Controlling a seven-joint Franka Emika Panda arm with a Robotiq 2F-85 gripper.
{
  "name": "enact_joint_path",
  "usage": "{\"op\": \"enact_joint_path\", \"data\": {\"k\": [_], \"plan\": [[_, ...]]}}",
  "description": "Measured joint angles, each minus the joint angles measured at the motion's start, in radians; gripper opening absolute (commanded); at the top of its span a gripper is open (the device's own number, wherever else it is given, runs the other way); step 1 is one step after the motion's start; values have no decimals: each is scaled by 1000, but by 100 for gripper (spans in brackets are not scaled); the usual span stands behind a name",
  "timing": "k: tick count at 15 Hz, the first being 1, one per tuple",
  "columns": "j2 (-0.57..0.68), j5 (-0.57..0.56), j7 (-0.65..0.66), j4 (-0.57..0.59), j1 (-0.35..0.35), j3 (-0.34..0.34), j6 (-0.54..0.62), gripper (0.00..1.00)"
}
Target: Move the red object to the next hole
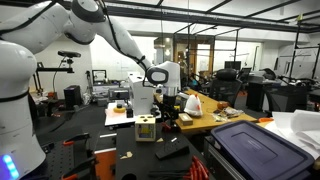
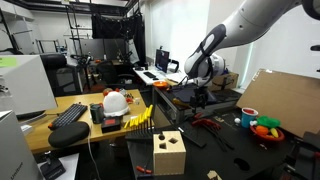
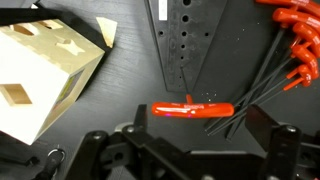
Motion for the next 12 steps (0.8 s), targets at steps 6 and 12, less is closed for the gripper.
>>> {"op": "enact_joint_path", "data": {"k": [6,12], "plan": [[1,10,-2,-2,-6,1,-2,100],[1,10,-2,-2,-6,2,-4,100]]}}
